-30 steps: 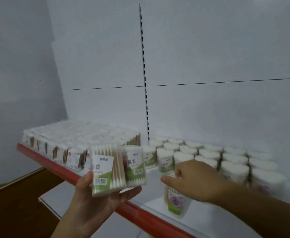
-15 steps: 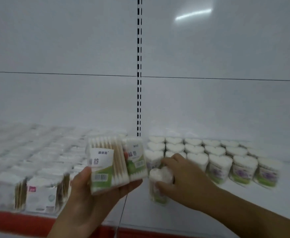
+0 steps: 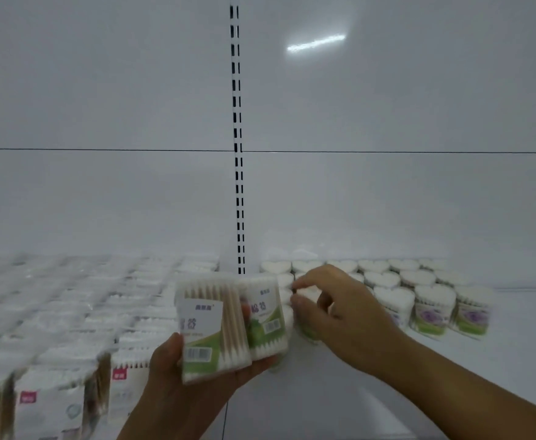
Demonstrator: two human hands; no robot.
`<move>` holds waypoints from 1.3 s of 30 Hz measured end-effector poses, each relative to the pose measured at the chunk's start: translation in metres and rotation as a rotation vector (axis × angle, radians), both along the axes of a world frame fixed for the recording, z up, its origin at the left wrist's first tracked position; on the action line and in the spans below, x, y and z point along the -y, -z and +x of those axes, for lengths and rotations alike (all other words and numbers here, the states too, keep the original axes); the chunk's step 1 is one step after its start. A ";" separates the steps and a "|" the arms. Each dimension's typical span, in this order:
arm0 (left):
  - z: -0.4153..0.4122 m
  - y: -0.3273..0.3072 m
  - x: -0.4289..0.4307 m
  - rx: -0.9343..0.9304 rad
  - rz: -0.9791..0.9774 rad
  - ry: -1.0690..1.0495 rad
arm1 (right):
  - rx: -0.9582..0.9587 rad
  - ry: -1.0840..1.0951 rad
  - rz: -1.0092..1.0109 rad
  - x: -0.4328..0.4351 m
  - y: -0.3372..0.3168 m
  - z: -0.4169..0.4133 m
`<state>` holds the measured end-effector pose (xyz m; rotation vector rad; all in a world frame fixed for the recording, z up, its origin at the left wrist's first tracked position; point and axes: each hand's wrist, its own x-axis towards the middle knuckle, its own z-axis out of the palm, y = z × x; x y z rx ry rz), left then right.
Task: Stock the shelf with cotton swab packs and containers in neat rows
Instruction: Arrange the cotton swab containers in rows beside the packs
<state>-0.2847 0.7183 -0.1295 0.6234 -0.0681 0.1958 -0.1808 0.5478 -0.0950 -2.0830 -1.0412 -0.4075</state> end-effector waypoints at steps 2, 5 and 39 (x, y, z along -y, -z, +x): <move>0.001 -0.009 0.008 0.197 0.076 0.134 | -0.154 -0.078 0.066 0.003 -0.017 -0.006; -0.001 -0.020 0.024 0.403 0.292 0.273 | -0.284 -0.174 -0.008 0.005 -0.031 -0.011; 0.017 0.002 0.066 -0.017 1.275 -0.797 | -0.214 0.106 0.200 0.108 0.023 0.015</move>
